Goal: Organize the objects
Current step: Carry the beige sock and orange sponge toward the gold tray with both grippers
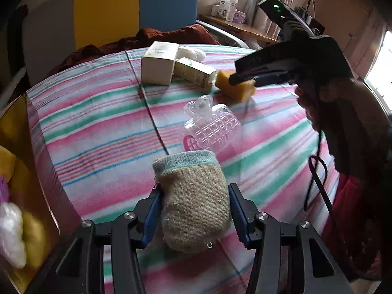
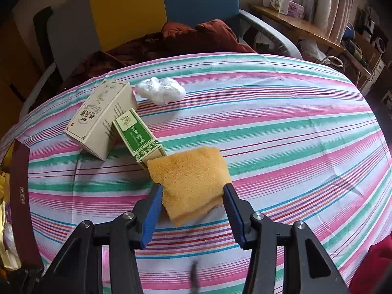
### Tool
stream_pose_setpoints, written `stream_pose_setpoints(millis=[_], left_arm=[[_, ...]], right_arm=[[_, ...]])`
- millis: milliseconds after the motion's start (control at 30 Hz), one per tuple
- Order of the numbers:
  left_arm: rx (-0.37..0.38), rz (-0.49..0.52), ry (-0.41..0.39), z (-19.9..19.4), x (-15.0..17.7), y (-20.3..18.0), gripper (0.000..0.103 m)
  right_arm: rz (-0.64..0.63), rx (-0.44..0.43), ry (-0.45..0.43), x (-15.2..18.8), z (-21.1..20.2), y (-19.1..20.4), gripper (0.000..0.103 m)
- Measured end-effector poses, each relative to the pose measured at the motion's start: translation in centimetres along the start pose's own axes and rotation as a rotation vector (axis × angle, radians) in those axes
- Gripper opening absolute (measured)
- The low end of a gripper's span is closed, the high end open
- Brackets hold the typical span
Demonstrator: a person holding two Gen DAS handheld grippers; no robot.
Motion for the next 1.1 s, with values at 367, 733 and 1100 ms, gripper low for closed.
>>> stream_pose_setpoints(millis=[367,733,1100], left_arm=[[0.074,0.032,-0.209,-7.5,-3.6,-0.3,0.052],[0.06,0.013,-0.185,-6.2,-3.1,0.7,0.051],[0.099,0.025,-0.189,-6.8,-4.5,0.3,0.051]], right_arm=[[-0.005,-0.03,-0.048,-0.4,-0.9,0.4,0.05],[0.011,-0.051,-0.078,-0.6,-1.5,0.5,0.05],[-0.019,-0.031,-0.064,-0.5,-1.2,0.9,0.05]])
Point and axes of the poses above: each gripper's, at about its wrist camera, not at the fingertips, and z roughly the way its jaws point, y to its left, x to its underside, the point moved 4 cm from there along z, roughly the way its jaws point, and after that the axes turned 6 degrees about -x, right-handed, at the moved point
